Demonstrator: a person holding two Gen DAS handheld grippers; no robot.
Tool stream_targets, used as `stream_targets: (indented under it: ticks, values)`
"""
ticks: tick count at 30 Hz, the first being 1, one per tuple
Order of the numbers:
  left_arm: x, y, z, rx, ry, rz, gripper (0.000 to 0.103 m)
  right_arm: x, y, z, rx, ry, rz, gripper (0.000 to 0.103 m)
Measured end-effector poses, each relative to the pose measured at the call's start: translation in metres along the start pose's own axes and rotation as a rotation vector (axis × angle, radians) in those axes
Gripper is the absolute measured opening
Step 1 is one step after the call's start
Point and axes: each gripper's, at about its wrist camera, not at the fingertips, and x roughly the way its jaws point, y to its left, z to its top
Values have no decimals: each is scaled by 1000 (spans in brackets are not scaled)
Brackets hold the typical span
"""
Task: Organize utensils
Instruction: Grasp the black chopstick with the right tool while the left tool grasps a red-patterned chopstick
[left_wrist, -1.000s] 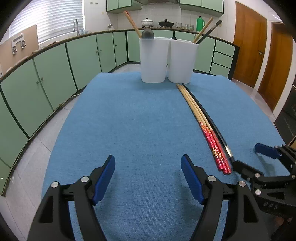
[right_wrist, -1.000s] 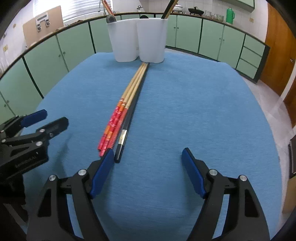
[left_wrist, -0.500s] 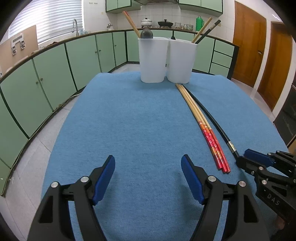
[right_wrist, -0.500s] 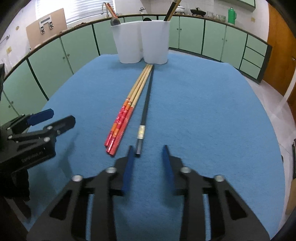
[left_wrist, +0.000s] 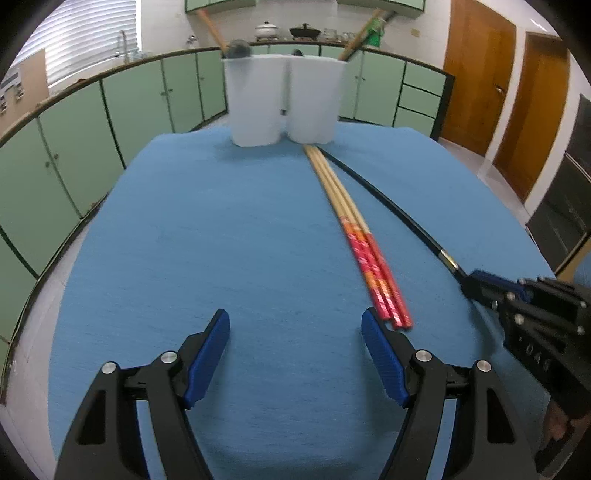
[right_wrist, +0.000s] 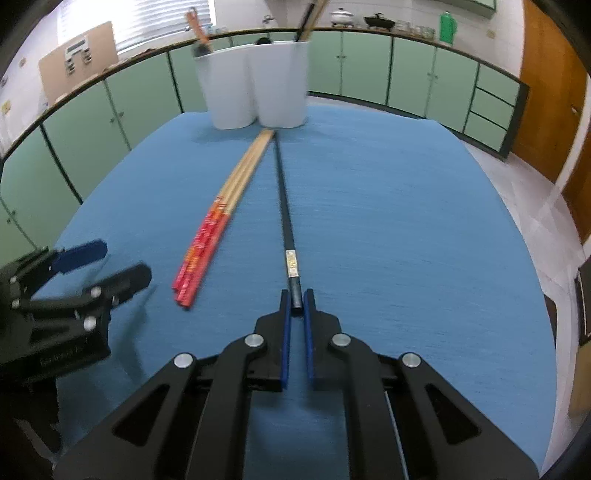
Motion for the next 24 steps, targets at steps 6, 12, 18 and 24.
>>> stream_targets:
  ticks: [6, 12, 18, 24]
  values:
    - [4, -15, 1, 36, 18, 0, 72, 1, -14, 1, 43, -5, 17, 6]
    - [7, -22, 5, 21, 21, -11, 72, 1, -18, 0, 55, -9, 34, 6]
    - [8, -23, 6, 20, 13, -3, 69, 1, -21, 0, 62, -11, 48, 7]
    - [7, -25, 6, 30, -3, -6, 38, 3, -22, 0, 60, -8, 59, 8]
